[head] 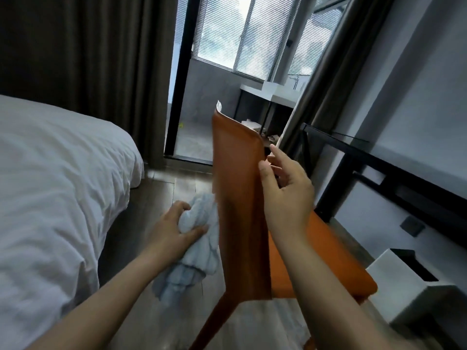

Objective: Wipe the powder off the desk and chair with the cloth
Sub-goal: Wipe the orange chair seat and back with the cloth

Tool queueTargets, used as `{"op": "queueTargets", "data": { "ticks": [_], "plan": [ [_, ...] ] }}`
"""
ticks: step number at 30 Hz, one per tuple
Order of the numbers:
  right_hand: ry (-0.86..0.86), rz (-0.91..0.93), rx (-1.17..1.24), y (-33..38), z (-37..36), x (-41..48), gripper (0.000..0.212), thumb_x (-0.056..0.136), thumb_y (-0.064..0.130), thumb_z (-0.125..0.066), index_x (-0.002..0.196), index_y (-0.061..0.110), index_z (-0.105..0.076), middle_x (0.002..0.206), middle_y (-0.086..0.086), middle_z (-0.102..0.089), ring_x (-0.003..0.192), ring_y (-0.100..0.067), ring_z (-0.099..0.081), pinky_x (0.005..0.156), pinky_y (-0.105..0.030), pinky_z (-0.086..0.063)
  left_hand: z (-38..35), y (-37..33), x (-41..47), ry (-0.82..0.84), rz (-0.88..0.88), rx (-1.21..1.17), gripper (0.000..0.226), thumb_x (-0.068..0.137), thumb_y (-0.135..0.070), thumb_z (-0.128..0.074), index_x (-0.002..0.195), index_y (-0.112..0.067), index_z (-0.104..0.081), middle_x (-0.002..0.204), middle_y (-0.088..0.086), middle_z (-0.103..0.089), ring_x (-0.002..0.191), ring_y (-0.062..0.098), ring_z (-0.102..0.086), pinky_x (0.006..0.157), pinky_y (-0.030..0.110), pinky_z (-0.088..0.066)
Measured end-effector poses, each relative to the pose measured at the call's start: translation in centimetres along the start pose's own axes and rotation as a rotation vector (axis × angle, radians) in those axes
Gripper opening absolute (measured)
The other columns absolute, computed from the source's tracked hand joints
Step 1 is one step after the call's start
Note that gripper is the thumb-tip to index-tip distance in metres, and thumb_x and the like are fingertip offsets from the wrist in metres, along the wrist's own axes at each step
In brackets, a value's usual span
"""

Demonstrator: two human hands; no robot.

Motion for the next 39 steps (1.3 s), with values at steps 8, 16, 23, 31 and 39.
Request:
{"op": "queueTargets", "data": {
  "ticks": [8, 16, 23, 31, 39],
  "plan": [
    [0.263, -0.397, 0.241, -3.5, 8.3, -10.5, 0.057, 0.073, 0.065, -0.065, 0.126, 0.049, -0.051, 0.107, 0.036, -0.059, 0.098, 0.02, -0.055, 0.065, -0.002, -0.046, 2.0, -8.8, -9.3, 0.095, -0.019, -0.217, 0.052, 0.064, -0.061, -0.074, 0.104, -0.035, -0.052, 0.094, -0.012, -0.065, 0.08, 0.0, -0.064, 0.056, 0.014, -0.049],
    [0.515, -0.524, 0.674, -6.4, 7.8, -13.2, 0.055, 0.086, 0.038, -0.067, 0.136, 0.048, -0.044, 0.133, 0.015, -0.058, 0.119, -0.011, -0.059, 0.087, -0.028, -0.055, -1.3, -11.0, -11.1, 0.24, 0.035, -0.325, 0.06, 0.062, -0.059, -0.075, 0.113, -0.036, -0.056, 0.104, -0.02, -0.064, 0.092, 0.0, -0.065, 0.066, 0.017, -0.055],
    [0.583, -0.543, 0.729, -9.3, 7.6, -13.7, 0.041, 0.095, 0.035, -0.057, 0.135, 0.035, -0.049, 0.131, 0.001, -0.061, 0.119, -0.021, -0.06, 0.092, -0.035, -0.054, -4.1, -9.3, -10.7, 0.409, 0.196, -0.613, 0.05, 0.077, -0.031, -0.06, 0.126, -0.025, -0.057, 0.119, -0.001, -0.065, 0.106, 0.019, -0.066, 0.084, 0.038, -0.056],
    [0.418, -0.69, 0.568, -12.1, 9.8, -12.8, 0.047, 0.082, 0.022, -0.069, 0.126, 0.032, -0.055, 0.117, 0.007, -0.068, 0.108, -0.014, -0.065, 0.079, -0.024, -0.056, -6.4, -9.0, -9.3, 0.343, 0.042, -0.214, 0.05, 0.08, -0.047, -0.064, 0.128, -0.037, -0.055, 0.126, -0.018, -0.055, 0.116, 0.0, -0.053, 0.094, 0.032, -0.051],
    [0.427, -0.666, -0.047, -11.5, 13.5, -10.0, 0.052, 0.085, 0.028, -0.066, 0.131, 0.044, -0.048, 0.126, 0.018, -0.058, 0.116, 0.002, -0.054, 0.096, -0.027, -0.05, -4.5, -11.3, -8.7, 0.448, 0.081, 0.303, 0.046, 0.09, -0.045, -0.054, 0.134, -0.034, -0.047, 0.129, -0.015, -0.049, 0.085, 0.006, -0.053, 0.081, 0.015, -0.041]
  ]
}}
Point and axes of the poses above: each hand's wrist, its own x-axis towards the middle knuckle, its own z-axis out of the back of the hand, y = z × x, the point moved 1 cm from there along x, towards the middle knuckle
